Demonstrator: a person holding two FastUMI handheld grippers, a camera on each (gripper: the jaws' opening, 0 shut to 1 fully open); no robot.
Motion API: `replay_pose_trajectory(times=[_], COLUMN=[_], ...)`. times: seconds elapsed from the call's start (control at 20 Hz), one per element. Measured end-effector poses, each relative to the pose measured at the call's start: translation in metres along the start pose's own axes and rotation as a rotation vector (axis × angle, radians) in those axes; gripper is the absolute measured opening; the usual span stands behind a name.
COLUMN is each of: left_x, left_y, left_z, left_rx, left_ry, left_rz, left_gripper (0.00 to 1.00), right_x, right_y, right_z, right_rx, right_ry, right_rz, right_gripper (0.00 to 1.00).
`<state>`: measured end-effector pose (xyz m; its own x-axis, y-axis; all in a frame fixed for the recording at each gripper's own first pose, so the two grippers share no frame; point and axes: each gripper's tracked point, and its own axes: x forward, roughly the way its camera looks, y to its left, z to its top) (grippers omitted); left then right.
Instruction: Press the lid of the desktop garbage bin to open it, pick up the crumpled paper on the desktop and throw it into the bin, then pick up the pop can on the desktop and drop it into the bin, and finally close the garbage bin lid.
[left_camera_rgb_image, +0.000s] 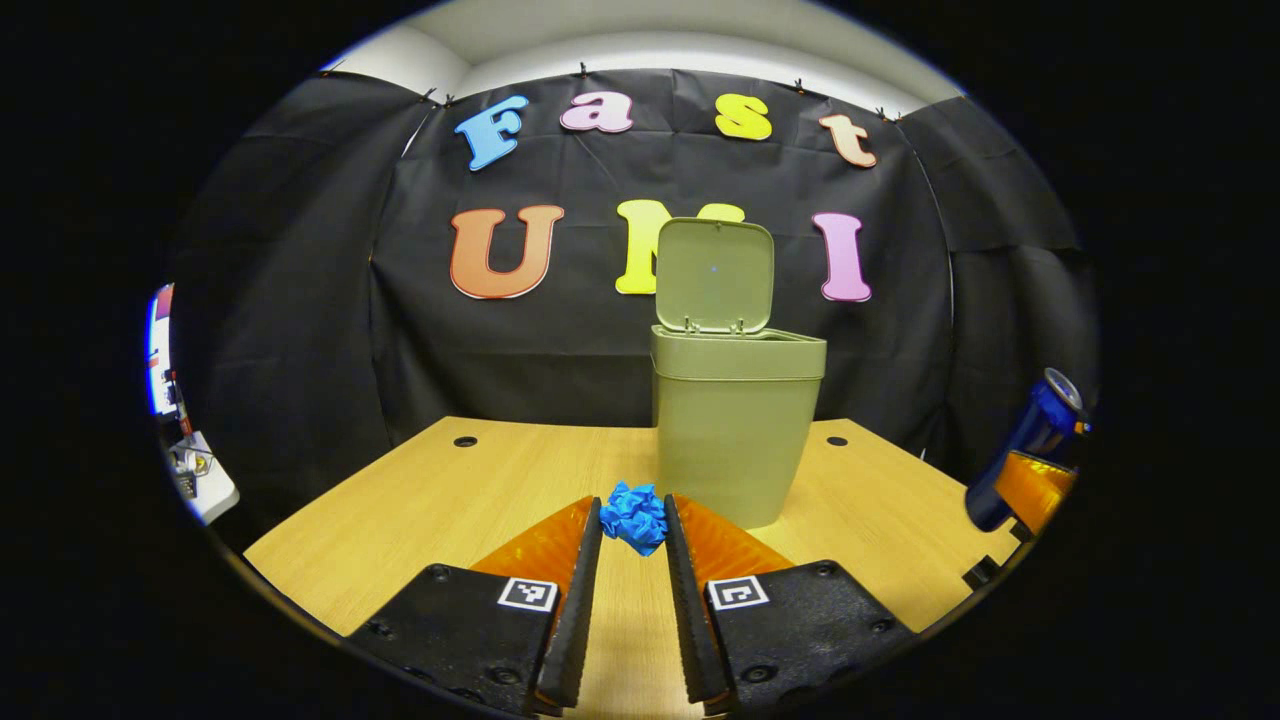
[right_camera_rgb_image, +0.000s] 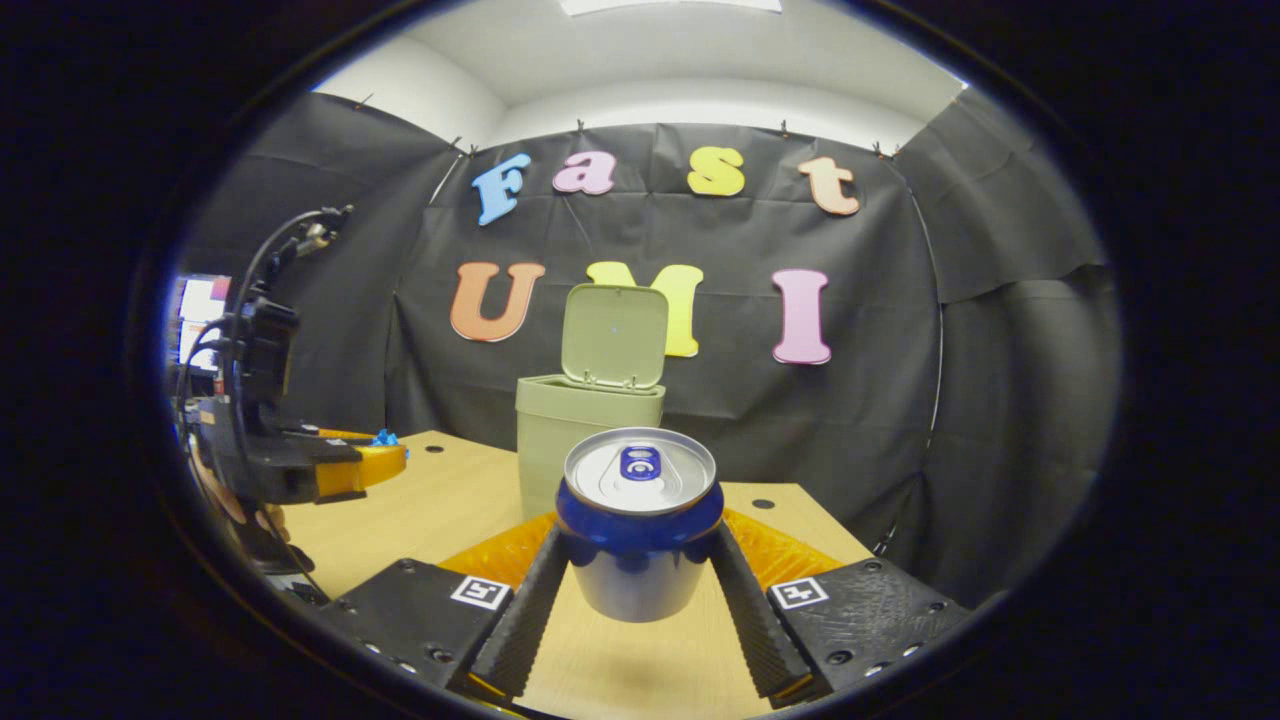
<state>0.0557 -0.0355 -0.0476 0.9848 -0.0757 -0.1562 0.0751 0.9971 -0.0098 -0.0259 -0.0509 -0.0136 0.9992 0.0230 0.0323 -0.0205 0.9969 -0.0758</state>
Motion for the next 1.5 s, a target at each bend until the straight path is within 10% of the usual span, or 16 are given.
replay_pose_trajectory(times=[0.8, 1.5], left_x=[0.150, 0.234], left_y=[-0.064, -0.101], left_z=[0.146, 0.175], left_rx=[0.050, 0.010], left_ry=[-0.124, -0.044], left_rz=[-0.025, -0.048], left_gripper=[0.40, 0.41], right_x=[0.010, 0.015], right_y=[-0.015, -0.047], right_z=[-0.006, -0.003], right_rx=[0.031, 0.097], right_ry=[0.033, 0.038], right_rz=[-0.009, -0.056], right_gripper=[0.80, 0.79])
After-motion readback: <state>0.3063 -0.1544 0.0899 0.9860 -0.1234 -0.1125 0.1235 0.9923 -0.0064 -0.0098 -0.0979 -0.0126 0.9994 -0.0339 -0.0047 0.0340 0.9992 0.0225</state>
